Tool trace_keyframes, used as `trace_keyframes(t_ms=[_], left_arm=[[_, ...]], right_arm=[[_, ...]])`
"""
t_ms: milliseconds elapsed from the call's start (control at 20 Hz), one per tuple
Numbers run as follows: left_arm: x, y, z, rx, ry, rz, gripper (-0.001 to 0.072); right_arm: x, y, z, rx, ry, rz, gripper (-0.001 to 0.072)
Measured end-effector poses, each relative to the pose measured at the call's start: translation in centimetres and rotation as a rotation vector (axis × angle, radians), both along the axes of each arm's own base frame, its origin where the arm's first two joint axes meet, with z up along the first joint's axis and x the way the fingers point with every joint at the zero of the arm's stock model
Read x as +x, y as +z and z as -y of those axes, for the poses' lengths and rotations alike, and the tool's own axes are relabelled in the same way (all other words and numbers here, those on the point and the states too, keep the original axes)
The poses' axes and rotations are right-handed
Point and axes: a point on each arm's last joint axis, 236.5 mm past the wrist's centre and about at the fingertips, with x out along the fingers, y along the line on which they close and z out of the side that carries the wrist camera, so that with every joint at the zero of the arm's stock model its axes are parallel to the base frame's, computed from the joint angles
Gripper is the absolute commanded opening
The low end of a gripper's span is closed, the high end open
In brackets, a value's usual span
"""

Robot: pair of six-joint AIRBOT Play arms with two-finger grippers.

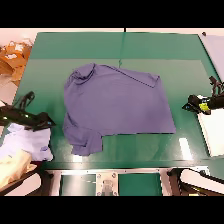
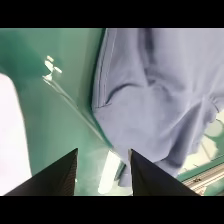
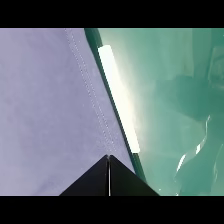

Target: Fold the shirts.

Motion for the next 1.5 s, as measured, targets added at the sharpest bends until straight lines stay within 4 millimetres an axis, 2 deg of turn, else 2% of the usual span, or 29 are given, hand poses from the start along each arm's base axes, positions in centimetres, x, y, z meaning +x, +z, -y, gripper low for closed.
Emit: trace_keyframes(t_ms=[350,550,650,700,750,800,900,1050,1200,1300,1500], left_arm=[[0.7,-3.8,2.9,-0.19,0.071,-0.059,0.0387],[0.8,-4.8,4.1,-0.272,0.095,-0.105,0.0384],[1.1,-5.2,4.3,-0.29,0.107,-0.102,0.0356],[1.3,-5.2,4.4,-0.298,0.11,-0.092,0.0274],[1.9,-5.5,4.3,-0.291,0.118,-0.071,0.0024],[2.2,-5.8,4.1,-0.282,0.122,-0.057,0.0021],[2.8,-5.7,3.9,-0.279,0.112,-0.027,0.002],[3.3,-5.3,3.1,-0.244,0.073,-0.007,0.002],[3.6,-4.4,2.4,-0.212,0.048,0.009,0.0021],[3.7,-4.1,2.2,-0.202,0.041,0.013,0.0021],[3.9,-3.7,2.2,-0.199,0.042,0.021,0.0021]], right_arm=[[0.6,-0.1,0.5,-0.02,-0.014,0.025,0.0013],[0.7,-0.1,0.5,-0.023,-0.016,0.031,0.0013],[0.7,-0.1,0.5,-0.021,-0.016,0.031,0.0014],[0.7,-0.1,0.4,-0.018,-0.016,0.031,0.0019],[0.6,-0.1,0.3,-0.015,-0.014,0.028,0.0103],[0.6,-0.1,0.3,-0.012,-0.013,0.025,0.0158],[0.3,-0.2,0.2,-0.01,-0.006,0.014,0.017],[-1.0,-0.5,1.0,-0.013,-0.012,-0.027,0.0333],[-3.3,-1.6,1.7,0.019,-0.046,-0.09,0.0333],[-5.4,-3.1,1.4,0.055,-0.058,-0.146,0.0333],[-8.5,-6.6,-1.3,0.167,-0.036,-0.229,0.0333]])
